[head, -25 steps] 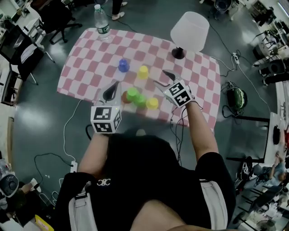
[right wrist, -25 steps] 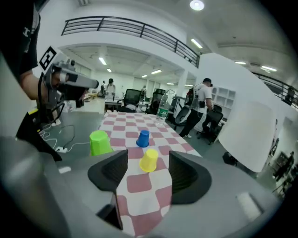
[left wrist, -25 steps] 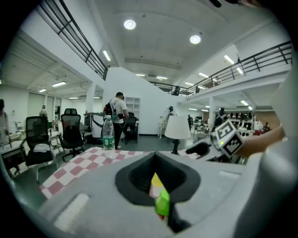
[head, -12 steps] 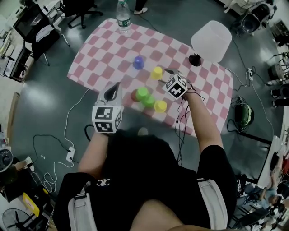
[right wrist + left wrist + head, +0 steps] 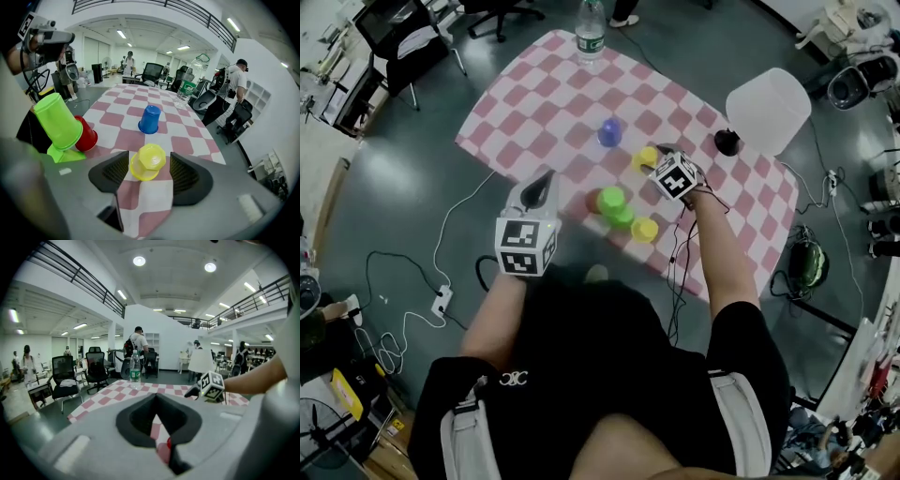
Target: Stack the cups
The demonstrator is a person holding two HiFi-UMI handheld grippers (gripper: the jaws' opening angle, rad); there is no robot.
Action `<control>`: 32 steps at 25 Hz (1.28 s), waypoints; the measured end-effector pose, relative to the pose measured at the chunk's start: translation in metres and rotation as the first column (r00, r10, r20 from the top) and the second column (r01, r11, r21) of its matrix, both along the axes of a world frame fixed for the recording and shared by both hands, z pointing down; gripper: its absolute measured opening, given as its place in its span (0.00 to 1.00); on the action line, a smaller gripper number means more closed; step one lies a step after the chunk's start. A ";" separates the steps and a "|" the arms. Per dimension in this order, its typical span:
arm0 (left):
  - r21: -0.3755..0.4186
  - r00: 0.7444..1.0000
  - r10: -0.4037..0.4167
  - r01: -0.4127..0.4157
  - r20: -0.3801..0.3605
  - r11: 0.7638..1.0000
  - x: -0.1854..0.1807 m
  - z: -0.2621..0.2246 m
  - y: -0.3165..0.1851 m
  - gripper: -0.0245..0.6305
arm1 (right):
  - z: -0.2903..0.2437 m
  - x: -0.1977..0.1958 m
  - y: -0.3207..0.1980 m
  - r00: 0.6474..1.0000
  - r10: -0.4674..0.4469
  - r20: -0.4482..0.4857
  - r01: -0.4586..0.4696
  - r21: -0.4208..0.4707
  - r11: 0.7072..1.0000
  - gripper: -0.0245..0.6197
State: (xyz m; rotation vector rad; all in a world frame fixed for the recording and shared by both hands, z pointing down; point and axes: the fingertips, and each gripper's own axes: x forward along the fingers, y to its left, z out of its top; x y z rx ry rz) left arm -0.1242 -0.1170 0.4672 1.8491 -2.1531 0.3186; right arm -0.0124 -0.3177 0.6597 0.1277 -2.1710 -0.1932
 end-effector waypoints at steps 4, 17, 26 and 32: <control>-0.008 1.000 -0.014 0.014 0.004 1.000 -0.003 0.001 0.005 0.04 | 0.009 -0.002 -0.004 1.000 0.010 -0.025 -0.011 -0.016 1.000 0.44; 0.011 1.000 -0.015 0.015 0.007 1.000 -0.004 -0.001 0.009 0.04 | 0.003 0.001 -0.009 0.999 0.054 0.009 -0.054 -0.008 0.999 0.39; 0.040 0.998 0.063 -0.063 0.005 0.997 0.017 -0.006 -0.008 0.04 | -0.055 0.022 0.013 0.999 0.001 0.044 -0.002 0.028 1.000 0.38; 0.065 0.993 0.120 -0.120 0.001 0.991 0.031 -0.010 -0.021 0.04 | -0.088 0.037 0.045 0.996 -0.050 0.070 0.048 0.025 0.999 0.38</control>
